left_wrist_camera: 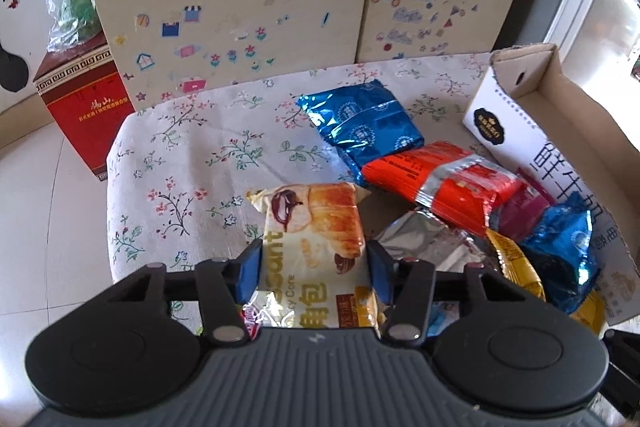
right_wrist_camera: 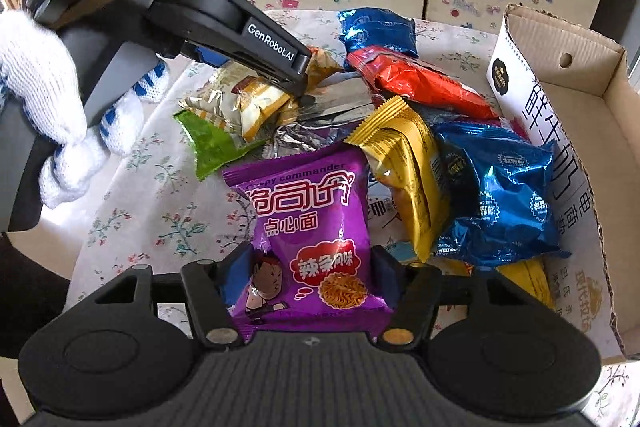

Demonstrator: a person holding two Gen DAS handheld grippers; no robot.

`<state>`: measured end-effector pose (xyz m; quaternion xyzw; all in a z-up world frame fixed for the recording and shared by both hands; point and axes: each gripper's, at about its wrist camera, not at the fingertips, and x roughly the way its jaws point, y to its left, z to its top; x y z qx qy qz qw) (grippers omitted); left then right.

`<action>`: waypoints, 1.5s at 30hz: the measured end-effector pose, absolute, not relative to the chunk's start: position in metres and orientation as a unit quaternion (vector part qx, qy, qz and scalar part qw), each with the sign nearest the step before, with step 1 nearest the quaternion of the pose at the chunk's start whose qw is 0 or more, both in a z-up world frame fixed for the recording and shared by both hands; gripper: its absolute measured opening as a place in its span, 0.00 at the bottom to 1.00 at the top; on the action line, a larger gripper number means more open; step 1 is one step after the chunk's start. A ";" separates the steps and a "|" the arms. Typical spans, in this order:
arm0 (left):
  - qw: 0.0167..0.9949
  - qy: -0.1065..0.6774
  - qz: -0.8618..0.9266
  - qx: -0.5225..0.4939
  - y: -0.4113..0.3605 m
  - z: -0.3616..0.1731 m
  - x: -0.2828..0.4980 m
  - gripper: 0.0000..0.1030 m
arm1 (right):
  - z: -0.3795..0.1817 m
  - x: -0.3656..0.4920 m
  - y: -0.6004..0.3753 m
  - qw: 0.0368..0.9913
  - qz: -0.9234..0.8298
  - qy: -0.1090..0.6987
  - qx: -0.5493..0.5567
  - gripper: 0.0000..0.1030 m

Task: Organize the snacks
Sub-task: 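Grasp the purple snack packet with the right gripper while the left gripper grasps the cream bread packet, then carry both packets into the cardboard box and open both grippers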

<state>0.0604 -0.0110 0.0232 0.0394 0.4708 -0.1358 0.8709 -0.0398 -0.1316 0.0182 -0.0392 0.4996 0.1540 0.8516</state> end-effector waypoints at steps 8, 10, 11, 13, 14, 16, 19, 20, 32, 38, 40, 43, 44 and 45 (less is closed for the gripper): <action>0.890 0.431 -0.140 0.056 -0.010 0.048 0.038 0.51 | 0.034 -0.051 -0.134 0.861 0.182 0.473 -0.035 0.67; 0.894 0.423 -0.139 0.053 -0.009 0.054 0.034 0.51 | 0.040 -0.053 -0.135 0.864 0.190 0.465 -0.034 0.67; 0.895 0.421 -0.138 0.052 -0.008 0.056 0.033 0.51 | 0.042 -0.055 -0.135 0.866 0.193 0.461 -0.034 0.67; 0.898 0.416 -0.131 0.053 -0.006 0.060 0.029 0.51 | 0.047 -0.058 -0.133 0.869 0.199 0.452 -0.036 0.67; 0.900 0.413 -0.128 0.055 -0.004 0.062 0.027 0.51 | 0.049 -0.059 -0.133 0.870 0.200 0.448 -0.037 0.67; 0.903 0.407 -0.122 0.058 -0.003 0.065 0.023 0.51 | 0.053 -0.061 -0.133 0.875 0.198 0.440 -0.039 0.67; 0.908 0.399 -0.114 0.061 -0.003 0.070 0.018 0.51 | 0.056 -0.058 -0.137 0.882 0.188 0.431 -0.034 0.67; 0.909 0.396 -0.112 0.063 -0.004 0.071 0.017 0.51 | 0.058 -0.058 -0.138 0.885 0.183 0.427 -0.034 0.67; 0.923 0.354 -0.115 0.102 -0.031 0.086 0.009 0.51 | 0.080 -0.059 -0.164 0.912 0.125 0.389 -0.042 0.67; 0.927 0.341 -0.124 0.096 -0.046 0.094 0.009 0.51 | 0.093 -0.058 -0.188 0.926 0.076 0.369 -0.036 0.67; 0.928 0.334 -0.129 0.097 -0.053 0.097 0.009 0.51 | 0.097 -0.059 -0.195 0.929 0.061 0.364 -0.030 0.67; 0.929 0.329 -0.141 0.094 -0.065 0.101 0.009 0.51 | 0.103 -0.060 -0.213 0.932 0.035 0.360 -0.014 0.67; 0.929 0.327 -0.147 0.093 -0.070 0.102 0.009 0.51 | 0.104 -0.060 -0.220 0.933 0.026 0.359 -0.008 0.67; 0.929 0.325 -0.154 0.092 -0.075 0.103 0.008 0.51 | 0.106 -0.060 -0.226 0.934 0.016 0.358 -0.001 0.67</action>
